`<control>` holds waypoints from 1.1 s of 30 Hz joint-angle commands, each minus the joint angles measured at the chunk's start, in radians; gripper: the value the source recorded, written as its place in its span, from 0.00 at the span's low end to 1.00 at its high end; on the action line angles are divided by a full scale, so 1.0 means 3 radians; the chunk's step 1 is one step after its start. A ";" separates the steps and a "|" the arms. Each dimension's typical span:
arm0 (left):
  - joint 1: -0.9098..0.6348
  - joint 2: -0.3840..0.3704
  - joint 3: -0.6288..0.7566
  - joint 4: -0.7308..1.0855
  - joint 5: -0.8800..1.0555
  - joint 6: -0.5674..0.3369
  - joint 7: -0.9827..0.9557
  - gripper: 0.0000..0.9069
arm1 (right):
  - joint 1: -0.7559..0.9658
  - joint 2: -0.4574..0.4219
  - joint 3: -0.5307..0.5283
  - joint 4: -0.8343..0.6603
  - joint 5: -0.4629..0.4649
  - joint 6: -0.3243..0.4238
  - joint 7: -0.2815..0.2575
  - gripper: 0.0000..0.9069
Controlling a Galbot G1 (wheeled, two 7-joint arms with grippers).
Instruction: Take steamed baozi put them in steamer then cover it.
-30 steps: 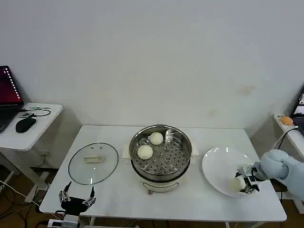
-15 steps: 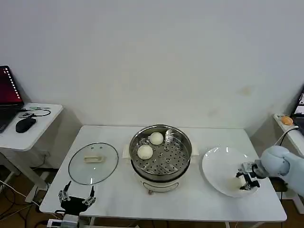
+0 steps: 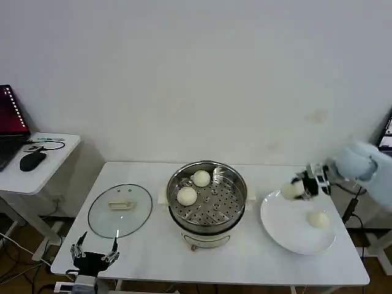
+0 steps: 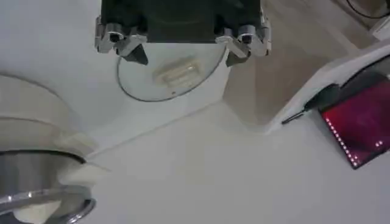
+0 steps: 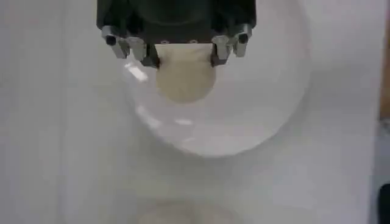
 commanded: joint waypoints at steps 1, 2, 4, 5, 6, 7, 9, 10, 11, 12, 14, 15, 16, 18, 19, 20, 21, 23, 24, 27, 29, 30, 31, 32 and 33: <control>0.0010 -0.0015 -0.0023 -0.0037 -0.0041 -0.0001 -0.0002 1.00 | 0.1225 0.0747 -0.0637 0.0201 0.0310 0.0108 0.0002 0.64; 0.0011 -0.0019 -0.0027 -0.0036 -0.0039 -0.0001 -0.0001 1.00 | 0.1241 0.0878 -0.0672 0.0254 0.0289 0.0182 -0.0039 0.64; 0.0020 -0.0034 -0.0036 -0.0045 -0.0032 -0.0002 -0.0003 1.00 | 0.1238 0.1069 -0.0768 0.0326 0.0304 0.0263 -0.0055 0.64; 0.0024 -0.0038 -0.0037 -0.0050 -0.0031 -0.0001 -0.0002 1.00 | 0.1231 0.1108 -0.0789 0.0341 0.0299 0.0312 -0.0075 0.64; 0.0031 -0.0044 -0.0041 -0.0057 -0.0027 -0.0002 -0.0003 1.00 | 0.1215 0.1170 -0.0821 0.0357 0.0286 0.0361 -0.0081 0.64; 0.0036 -0.0052 -0.0046 -0.0065 -0.0021 -0.0001 -0.0004 1.00 | 0.1177 0.1256 -0.0859 0.0363 0.0261 0.0452 -0.0082 0.64; 0.0041 -0.0060 -0.0058 -0.0075 -0.0016 0.0000 -0.0003 1.00 | 0.1133 0.1359 -0.0908 0.0362 0.0244 0.0559 -0.0081 0.64; 0.0046 -0.0068 -0.0065 -0.0083 -0.0015 0.0000 -0.0004 1.00 | 0.1094 0.1424 -0.0925 0.0362 0.0197 0.0655 -0.0087 0.64; 0.0046 -0.0071 -0.0070 -0.0086 -0.0013 0.0002 -0.0003 1.00 | 0.1084 0.1455 -0.0943 0.0360 0.0193 0.0694 -0.0087 0.64; 0.0046 -0.0078 -0.0080 -0.0089 -0.0013 0.0004 -0.0003 1.00 | 0.1046 0.1506 -0.0970 0.0360 0.0157 0.0810 -0.0092 0.64; 0.0053 -0.0088 -0.0097 -0.0092 -0.0012 0.0004 -0.0003 1.00 | 0.1017 0.1603 -0.1033 0.0376 0.0039 0.0946 -0.0089 0.64; 0.0058 -0.0092 -0.0105 -0.0095 -0.0012 0.0003 -0.0004 1.00 | 0.1011 0.1636 -0.1073 0.0383 0.0013 0.0987 -0.0094 0.66; 0.0064 -0.0099 -0.0115 -0.0098 -0.0011 0.0003 -0.0003 1.00 | 0.1012 0.1668 -0.1133 0.0412 0.0002 0.1052 -0.0114 0.68; 0.0071 -0.0105 -0.0132 -0.0104 -0.0014 0.0001 -0.0003 1.00 | 0.1018 0.1699 -0.1206 0.0469 -0.0017 0.1118 -0.0134 0.70; 0.0076 -0.0114 -0.0142 -0.0107 -0.0016 0.0000 -0.0003 1.00 | 0.1013 0.1721 -0.1225 0.0496 -0.0088 0.1176 -0.0137 0.70; 0.0078 -0.0116 -0.0147 -0.0108 -0.0016 -0.0003 -0.0003 1.00 | 0.1013 0.1731 -0.1239 0.0507 -0.0119 0.1195 -0.0146 0.70; 0.0079 -0.0118 -0.0150 -0.0108 -0.0017 -0.0004 -0.0003 1.00 | 0.1013 0.1750 -0.1258 0.0517 -0.0157 0.1225 -0.0139 0.70; 0.0075 -0.0125 -0.0154 -0.0105 -0.0018 -0.0005 -0.0004 1.00 | 0.1001 0.1807 -0.1308 0.0504 -0.0231 0.1266 -0.0135 0.70; 0.0073 -0.0127 -0.0154 -0.0105 -0.0018 -0.0005 -0.0004 1.00 | 0.0994 0.1818 -0.1319 0.0493 -0.0241 0.1278 -0.0132 0.70; 0.0071 -0.0146 -0.0149 -0.0113 -0.0018 -0.0006 -0.0005 1.00 | 0.0945 0.1846 -0.1344 0.0476 -0.0317 0.1326 -0.0126 0.70; 0.0082 -0.0152 -0.0147 -0.0120 -0.0017 -0.0009 -0.0005 1.00 | 0.0901 0.1829 -0.1372 0.0487 -0.0399 0.1376 -0.0133 0.70; 0.0086 -0.0152 -0.0148 -0.0121 -0.0018 -0.0011 -0.0005 1.00 | 0.0889 0.1822 -0.1383 0.0491 -0.0408 0.1376 -0.0129 0.70; 0.0090 -0.0151 -0.0151 -0.0122 -0.0018 -0.0013 -0.0005 1.00 | 0.0861 0.1807 -0.1392 0.0490 -0.0448 0.1394 -0.0122 0.70; 0.0092 -0.0150 -0.0153 -0.0123 -0.0019 -0.0014 -0.0006 1.00 | 0.0844 0.1799 -0.1395 0.0486 -0.0476 0.1425 -0.0123 0.70; 0.0091 -0.0150 -0.0155 -0.0123 -0.0019 -0.0014 -0.0005 1.00 | 0.0827 0.1792 -0.1398 0.0485 -0.0477 0.1429 -0.0114 0.70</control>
